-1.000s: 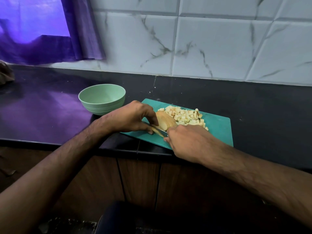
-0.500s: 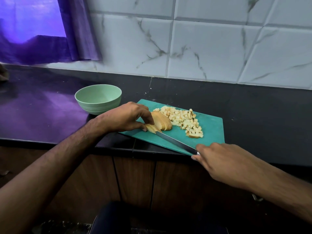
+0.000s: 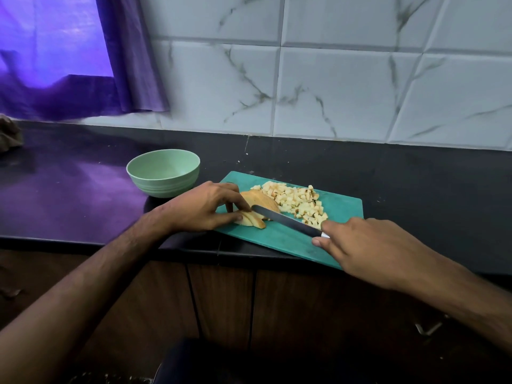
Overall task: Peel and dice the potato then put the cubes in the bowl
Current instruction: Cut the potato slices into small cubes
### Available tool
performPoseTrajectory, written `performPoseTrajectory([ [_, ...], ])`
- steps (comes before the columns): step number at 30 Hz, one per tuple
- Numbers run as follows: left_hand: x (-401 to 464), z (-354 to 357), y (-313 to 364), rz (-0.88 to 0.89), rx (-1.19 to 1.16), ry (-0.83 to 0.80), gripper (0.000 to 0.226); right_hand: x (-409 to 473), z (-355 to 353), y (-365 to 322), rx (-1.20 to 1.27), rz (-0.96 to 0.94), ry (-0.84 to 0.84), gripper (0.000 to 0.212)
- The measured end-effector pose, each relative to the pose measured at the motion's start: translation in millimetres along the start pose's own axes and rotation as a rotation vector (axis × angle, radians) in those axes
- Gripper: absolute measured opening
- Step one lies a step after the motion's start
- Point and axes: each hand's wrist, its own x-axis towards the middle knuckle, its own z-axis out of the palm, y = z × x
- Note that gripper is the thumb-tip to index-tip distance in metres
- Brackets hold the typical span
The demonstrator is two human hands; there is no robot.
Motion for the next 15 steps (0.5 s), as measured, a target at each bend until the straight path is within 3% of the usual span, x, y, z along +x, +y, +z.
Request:
performPoseTrajectory([
  [9, -2.7, -13.1, -11.0, -0.030, -0.056, -0.023, 0.045, 12.8, 6.8, 2.5, 0.054, -0.005, -0.011, 0.035],
  [11, -4.3, -23.0, -14.3, -0.087, -0.084, 0.060, 0.047, 11.0, 7.3, 6.5, 0.064, 0.010, -0.017, 0.031],
  [15, 10.2, -28.2, -8.8, -0.141, -0.095, 0.346, 0.030, 7.0, 9.8, 12.2, 0.081, 0.031, -0.053, 0.034],
])
